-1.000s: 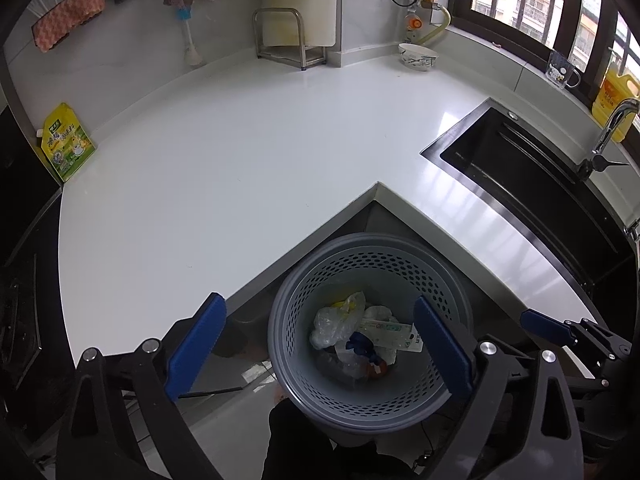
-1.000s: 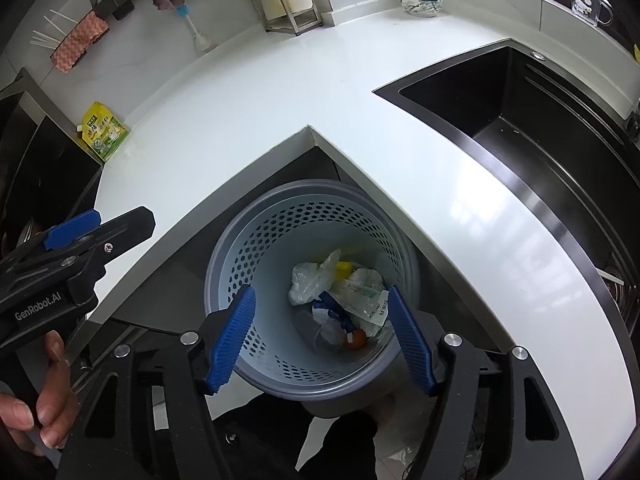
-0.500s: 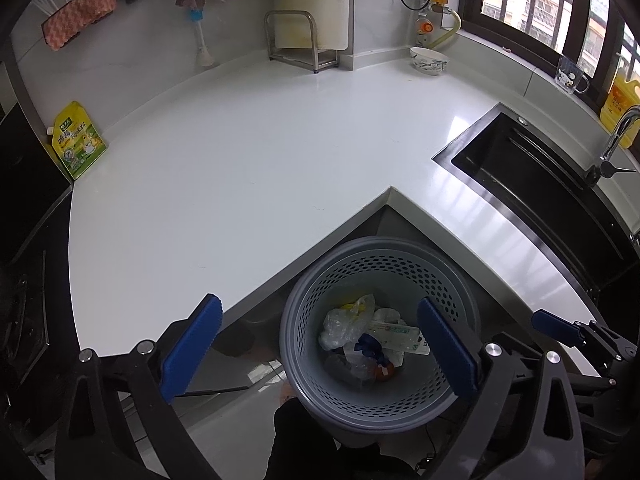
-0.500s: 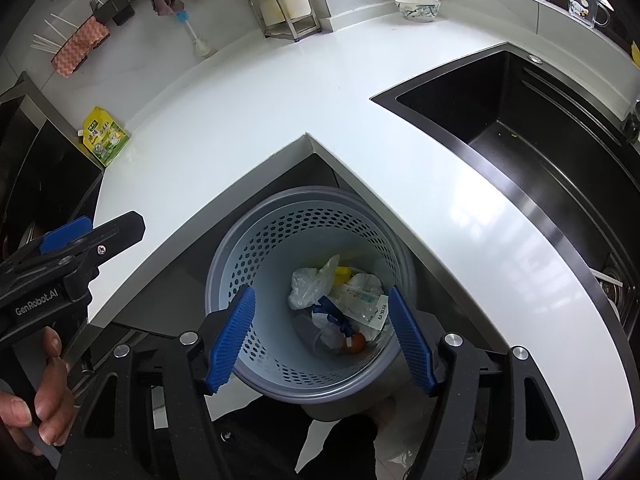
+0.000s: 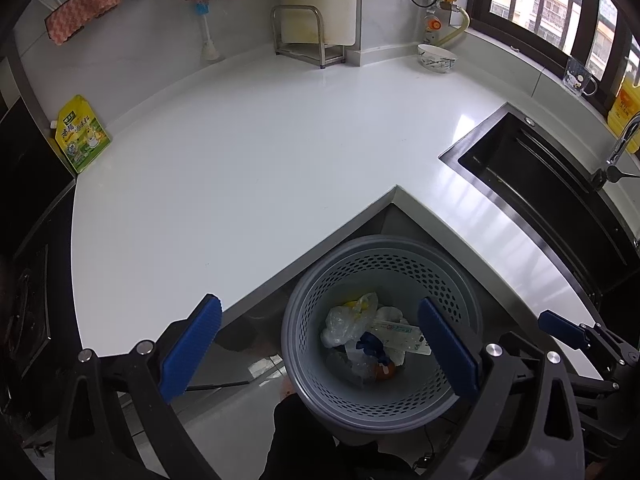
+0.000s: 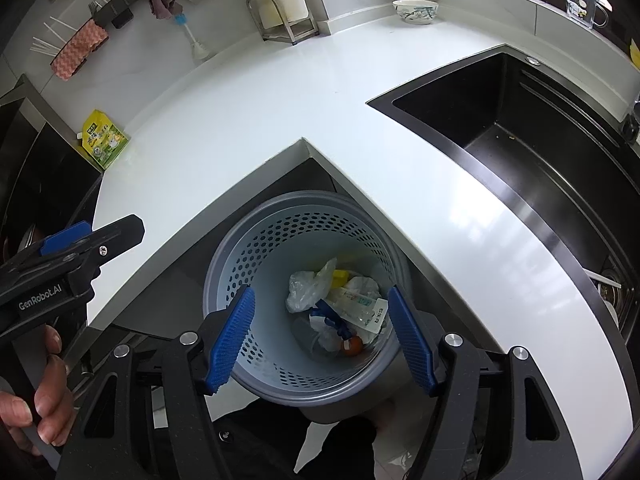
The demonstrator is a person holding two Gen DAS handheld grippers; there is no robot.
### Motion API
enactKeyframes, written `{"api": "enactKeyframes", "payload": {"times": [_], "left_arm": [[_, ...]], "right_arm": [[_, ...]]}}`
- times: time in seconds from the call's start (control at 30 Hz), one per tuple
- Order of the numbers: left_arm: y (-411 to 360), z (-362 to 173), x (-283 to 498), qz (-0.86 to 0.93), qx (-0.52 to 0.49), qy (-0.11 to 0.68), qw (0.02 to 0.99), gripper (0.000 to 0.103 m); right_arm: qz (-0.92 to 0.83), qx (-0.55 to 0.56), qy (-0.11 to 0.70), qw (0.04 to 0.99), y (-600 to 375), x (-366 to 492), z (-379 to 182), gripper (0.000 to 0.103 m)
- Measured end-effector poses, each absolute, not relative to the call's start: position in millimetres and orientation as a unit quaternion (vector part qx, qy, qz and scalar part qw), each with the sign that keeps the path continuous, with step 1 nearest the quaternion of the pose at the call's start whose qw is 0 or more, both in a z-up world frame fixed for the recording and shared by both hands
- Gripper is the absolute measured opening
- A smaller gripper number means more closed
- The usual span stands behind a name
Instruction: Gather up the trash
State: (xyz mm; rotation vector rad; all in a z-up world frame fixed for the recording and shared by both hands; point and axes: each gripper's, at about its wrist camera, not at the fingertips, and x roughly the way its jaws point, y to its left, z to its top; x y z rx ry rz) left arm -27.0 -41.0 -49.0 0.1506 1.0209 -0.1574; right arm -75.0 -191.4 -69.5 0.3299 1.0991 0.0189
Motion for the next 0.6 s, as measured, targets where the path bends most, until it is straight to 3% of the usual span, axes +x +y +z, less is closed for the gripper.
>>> {"api": "enactKeyframes", "payload": {"times": [0.6], "left_arm": [[-42.5, -49.8, -25.4, -0.058, 0.078, 0.49, 0.866, 0.097]], "right_arm": [[0.009, 0.15, 0.517, 0.843, -191.6, -75.2, -66.4, 0.066]]}}
